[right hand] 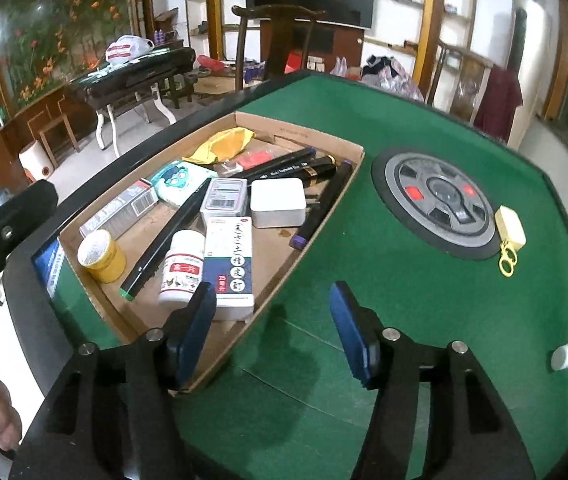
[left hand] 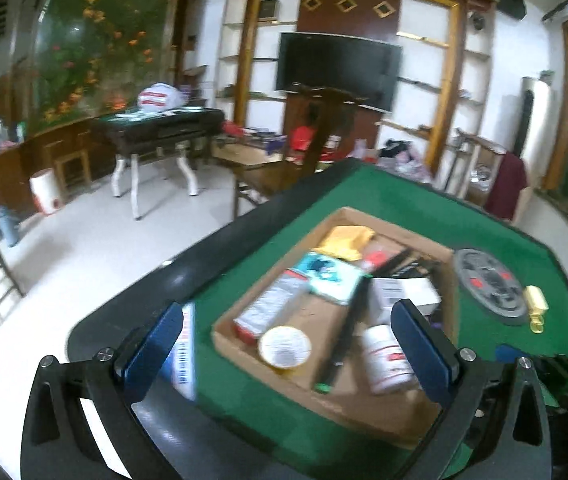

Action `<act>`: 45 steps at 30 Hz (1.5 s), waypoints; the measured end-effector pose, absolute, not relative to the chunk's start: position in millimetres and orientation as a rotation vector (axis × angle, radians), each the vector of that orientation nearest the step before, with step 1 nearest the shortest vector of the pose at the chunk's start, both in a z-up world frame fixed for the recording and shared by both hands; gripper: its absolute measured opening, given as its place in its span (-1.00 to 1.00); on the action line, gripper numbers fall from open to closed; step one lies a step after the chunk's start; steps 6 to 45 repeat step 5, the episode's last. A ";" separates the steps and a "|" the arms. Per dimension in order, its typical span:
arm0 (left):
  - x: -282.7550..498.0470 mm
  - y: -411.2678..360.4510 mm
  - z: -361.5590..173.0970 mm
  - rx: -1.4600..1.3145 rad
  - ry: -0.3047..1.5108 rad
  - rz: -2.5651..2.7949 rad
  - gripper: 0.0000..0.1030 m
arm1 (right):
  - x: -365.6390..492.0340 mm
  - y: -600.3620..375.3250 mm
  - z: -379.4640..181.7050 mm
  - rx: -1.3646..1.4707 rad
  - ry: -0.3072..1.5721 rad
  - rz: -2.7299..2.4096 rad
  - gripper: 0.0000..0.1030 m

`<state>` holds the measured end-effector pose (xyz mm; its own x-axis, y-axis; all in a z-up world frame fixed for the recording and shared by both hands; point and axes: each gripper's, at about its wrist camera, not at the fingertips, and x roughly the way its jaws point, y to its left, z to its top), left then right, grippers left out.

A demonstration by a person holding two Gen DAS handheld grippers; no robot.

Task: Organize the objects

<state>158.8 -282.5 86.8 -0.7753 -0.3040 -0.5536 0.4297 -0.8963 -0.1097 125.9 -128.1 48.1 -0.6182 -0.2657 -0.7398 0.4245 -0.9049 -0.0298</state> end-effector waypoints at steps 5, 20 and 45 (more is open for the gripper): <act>160.7 -290.1 82.0 0.749 0.344 -2.566 0.98 | 133.4 -142.6 51.1 1.063 0.362 -2.507 0.18; 160.7 -290.1 82.0 0.749 0.344 -2.566 0.98 | 133.4 -142.6 51.1 1.063 0.362 -2.507 0.18; 160.7 -290.1 82.0 0.749 0.344 -2.566 0.98 | 133.4 -142.6 51.1 1.063 0.362 -2.507 0.18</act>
